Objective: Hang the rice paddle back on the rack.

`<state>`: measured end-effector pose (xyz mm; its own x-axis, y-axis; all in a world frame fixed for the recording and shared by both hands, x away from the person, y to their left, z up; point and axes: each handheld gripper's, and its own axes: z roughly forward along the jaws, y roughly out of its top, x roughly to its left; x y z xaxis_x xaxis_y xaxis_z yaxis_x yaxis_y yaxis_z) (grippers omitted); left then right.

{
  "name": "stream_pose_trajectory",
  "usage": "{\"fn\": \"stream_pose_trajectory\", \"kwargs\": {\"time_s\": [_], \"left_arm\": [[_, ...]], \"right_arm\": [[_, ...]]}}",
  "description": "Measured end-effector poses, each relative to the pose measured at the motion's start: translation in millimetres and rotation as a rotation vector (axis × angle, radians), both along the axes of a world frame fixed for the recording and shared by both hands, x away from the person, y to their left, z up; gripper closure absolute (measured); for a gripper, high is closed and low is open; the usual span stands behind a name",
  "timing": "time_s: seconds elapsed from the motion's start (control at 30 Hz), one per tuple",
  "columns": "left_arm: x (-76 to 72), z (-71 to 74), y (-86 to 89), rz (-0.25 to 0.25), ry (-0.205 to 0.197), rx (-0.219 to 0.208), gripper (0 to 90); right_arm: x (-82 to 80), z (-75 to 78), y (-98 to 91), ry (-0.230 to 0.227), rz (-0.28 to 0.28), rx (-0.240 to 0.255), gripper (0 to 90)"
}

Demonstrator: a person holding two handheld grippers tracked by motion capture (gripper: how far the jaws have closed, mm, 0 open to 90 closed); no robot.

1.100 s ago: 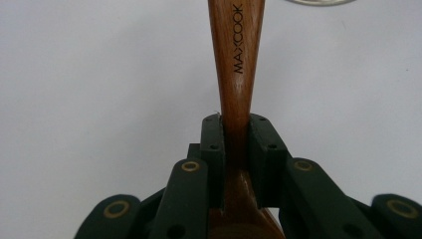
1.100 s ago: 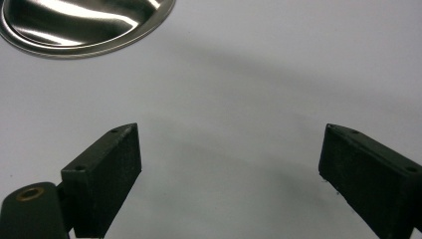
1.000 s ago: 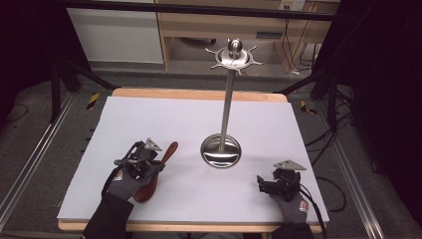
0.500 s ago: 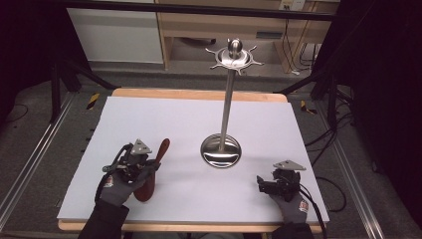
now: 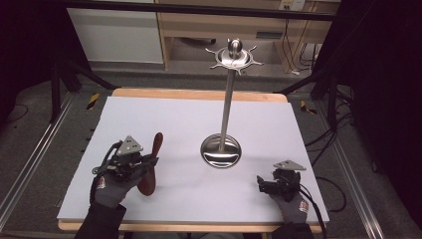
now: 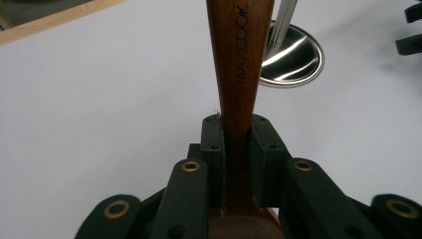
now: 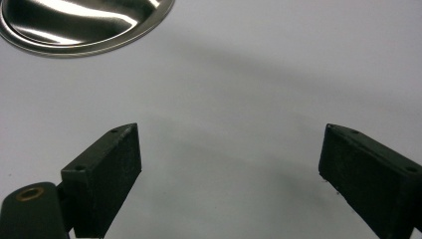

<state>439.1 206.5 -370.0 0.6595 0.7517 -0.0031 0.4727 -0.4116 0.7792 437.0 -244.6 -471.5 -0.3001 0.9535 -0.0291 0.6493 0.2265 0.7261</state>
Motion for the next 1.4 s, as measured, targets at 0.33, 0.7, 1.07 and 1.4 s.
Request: {"fn": "stream_pose_trajectory", "kwargs": {"time_s": [0.33, 0.7, 1.07, 1.4], "left_arm": [[-2.0, 13.7, -4.2, 0.004, -0.066, -0.040, 77.8], [1.1, 35.1, -12.5, 0.005, -0.120, -0.084, 77.8], [0.4, 59.6, -29.3, -0.016, -0.180, -0.119, 77.8], [0.1, 79.1, -43.7, -0.043, -0.209, -0.109, 77.8]], "right_arm": [[-0.3, 0.0, 0.5, -0.009, -0.001, -0.002, 9.9], [-0.2, -0.1, 0.4, -0.012, -0.002, -0.008, 9.9], [0.0, -0.3, 0.6, -0.014, -0.001, -0.010, 9.9], [0.2, 0.1, -0.4, -0.018, -0.004, -0.012, 9.9]]}}
